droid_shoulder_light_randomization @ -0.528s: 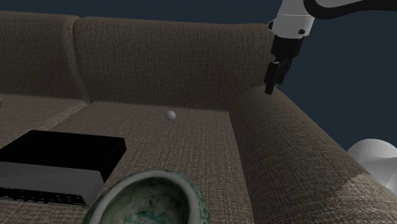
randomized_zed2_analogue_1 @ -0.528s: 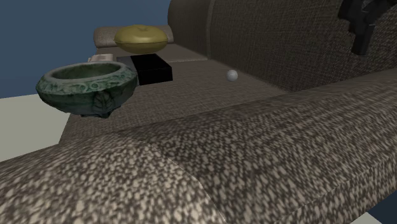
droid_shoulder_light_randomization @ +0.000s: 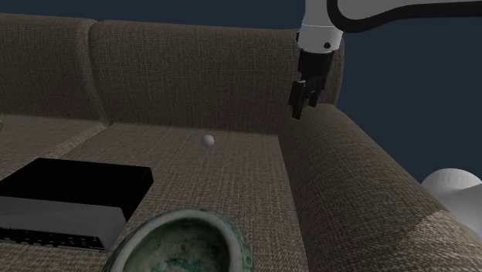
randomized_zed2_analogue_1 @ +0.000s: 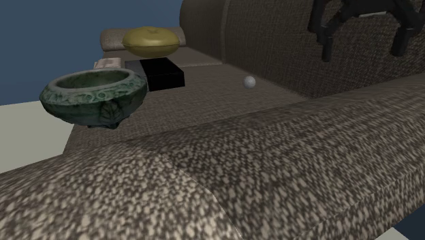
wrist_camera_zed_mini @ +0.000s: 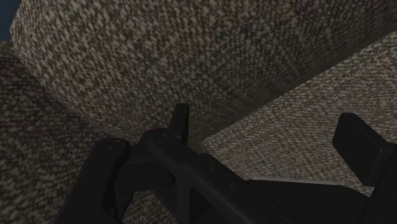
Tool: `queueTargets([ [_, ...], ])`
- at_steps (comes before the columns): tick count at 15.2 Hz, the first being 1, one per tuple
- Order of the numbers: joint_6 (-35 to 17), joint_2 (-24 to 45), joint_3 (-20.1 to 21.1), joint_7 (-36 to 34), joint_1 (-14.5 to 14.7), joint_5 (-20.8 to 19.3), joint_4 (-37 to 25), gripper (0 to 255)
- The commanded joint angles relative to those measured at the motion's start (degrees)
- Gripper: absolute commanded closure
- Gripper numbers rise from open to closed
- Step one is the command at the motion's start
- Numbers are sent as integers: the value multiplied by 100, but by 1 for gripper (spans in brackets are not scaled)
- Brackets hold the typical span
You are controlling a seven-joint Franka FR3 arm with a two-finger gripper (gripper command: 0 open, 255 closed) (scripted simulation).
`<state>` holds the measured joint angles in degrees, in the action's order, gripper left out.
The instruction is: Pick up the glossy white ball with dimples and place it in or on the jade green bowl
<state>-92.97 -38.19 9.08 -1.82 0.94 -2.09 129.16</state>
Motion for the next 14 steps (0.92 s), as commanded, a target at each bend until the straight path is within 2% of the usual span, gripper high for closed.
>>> queueTargets([
  [1, -215, 329, 219, -275, 27, 81, -101, 0],
  [8, -692, 1641, 875, -1134, 36, 78, -879, 0],
  [14, -897, 2924, 1377, -1926, 70, -235, -1841, 0],
])
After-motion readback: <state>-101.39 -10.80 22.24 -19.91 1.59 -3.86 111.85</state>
